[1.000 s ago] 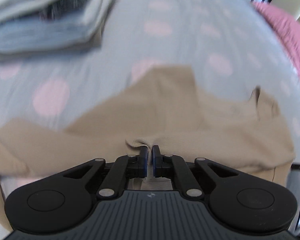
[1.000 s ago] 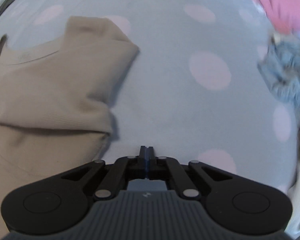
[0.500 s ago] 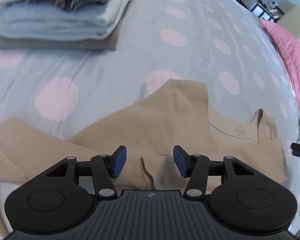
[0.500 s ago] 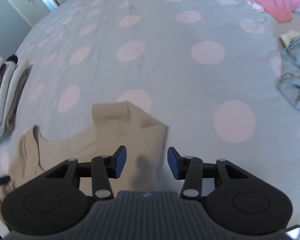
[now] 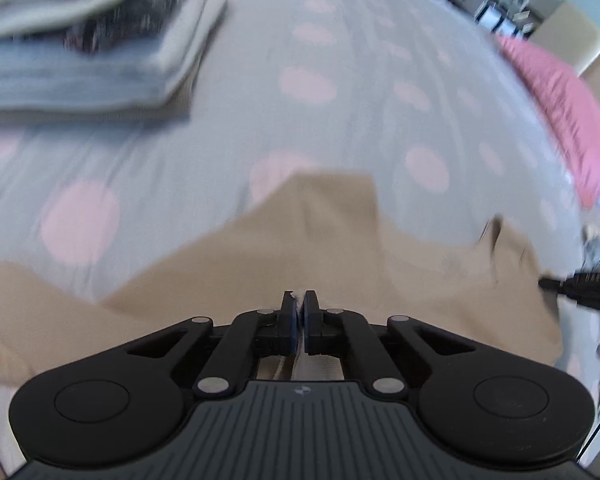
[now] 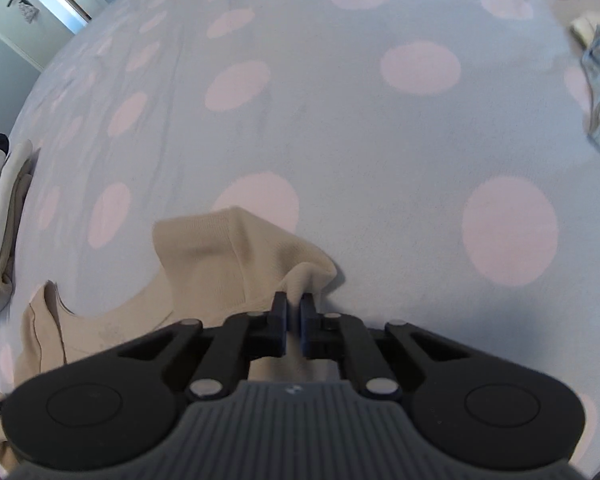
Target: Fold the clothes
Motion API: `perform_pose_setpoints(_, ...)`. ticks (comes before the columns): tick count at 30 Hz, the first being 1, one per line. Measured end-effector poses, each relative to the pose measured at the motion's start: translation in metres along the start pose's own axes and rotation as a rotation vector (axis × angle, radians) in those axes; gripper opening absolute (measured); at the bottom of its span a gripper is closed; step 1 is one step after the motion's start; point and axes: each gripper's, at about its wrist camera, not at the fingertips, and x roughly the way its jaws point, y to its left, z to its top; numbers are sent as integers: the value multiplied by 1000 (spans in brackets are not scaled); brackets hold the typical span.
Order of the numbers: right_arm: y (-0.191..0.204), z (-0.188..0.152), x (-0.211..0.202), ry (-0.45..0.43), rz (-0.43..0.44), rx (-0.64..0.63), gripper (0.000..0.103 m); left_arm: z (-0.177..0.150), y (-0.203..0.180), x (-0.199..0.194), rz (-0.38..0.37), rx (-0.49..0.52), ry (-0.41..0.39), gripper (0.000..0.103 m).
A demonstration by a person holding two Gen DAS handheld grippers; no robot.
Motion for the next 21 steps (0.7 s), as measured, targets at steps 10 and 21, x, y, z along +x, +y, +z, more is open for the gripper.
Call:
perform_pose_setpoints(10, -18, 1, -9, -48, -55, 5, 6, 17, -23, 19, 53, 69, -27, 12)
perform_pose_setpoints(21, -7, -20, -41, 0, -62, -116, 29, 1, -8, 19, 19, 13, 66, 42)
